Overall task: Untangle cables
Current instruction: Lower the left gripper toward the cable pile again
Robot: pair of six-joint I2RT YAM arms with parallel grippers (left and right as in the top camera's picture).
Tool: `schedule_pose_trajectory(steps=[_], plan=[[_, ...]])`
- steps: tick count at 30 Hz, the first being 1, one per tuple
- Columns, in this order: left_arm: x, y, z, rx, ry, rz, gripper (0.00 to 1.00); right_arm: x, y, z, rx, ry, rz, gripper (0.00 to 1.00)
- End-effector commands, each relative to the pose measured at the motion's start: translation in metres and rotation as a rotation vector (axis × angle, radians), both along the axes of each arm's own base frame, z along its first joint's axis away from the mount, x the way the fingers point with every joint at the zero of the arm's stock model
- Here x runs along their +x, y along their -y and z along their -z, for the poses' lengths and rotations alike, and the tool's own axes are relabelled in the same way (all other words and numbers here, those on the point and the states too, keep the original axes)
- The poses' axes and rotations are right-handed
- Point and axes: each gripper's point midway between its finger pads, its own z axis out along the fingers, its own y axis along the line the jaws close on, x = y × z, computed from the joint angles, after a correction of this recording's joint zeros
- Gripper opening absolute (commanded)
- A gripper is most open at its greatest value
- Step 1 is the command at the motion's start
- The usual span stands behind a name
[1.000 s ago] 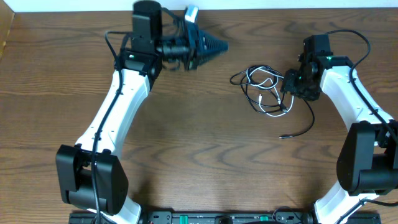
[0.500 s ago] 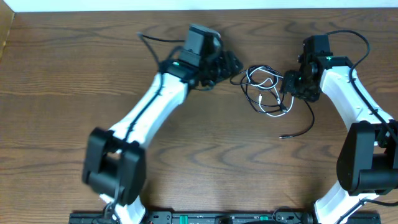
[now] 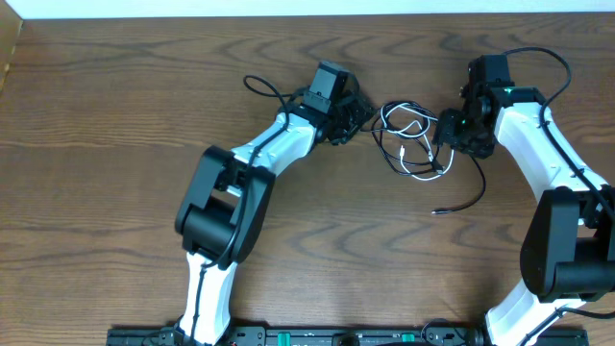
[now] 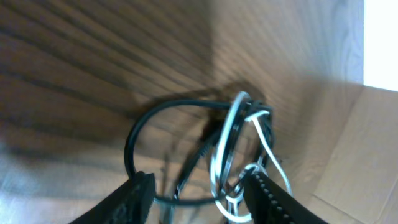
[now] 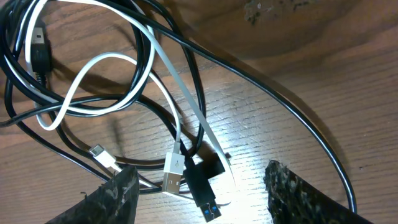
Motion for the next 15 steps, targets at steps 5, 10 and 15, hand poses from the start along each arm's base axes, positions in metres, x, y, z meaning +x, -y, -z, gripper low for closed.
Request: schedule_pose_trajectory(steps=[5,10,15], plan=[[0.0,0.011,0.035,0.023,-0.035,-0.048,0.44,-0.002,-0.002,0.005,-0.008,-0.012,-0.017,0.61],[-0.005,0.017,0.04,0.044,-0.033,-0.038,0.4,-0.002,-0.002,0.005,-0.009,-0.01,-0.024,0.61],[-0.034,0.0,0.064,0.198,-0.078,0.091,0.36,-0.002,-0.002,0.005,-0.009,-0.01,-0.024,0.62]])
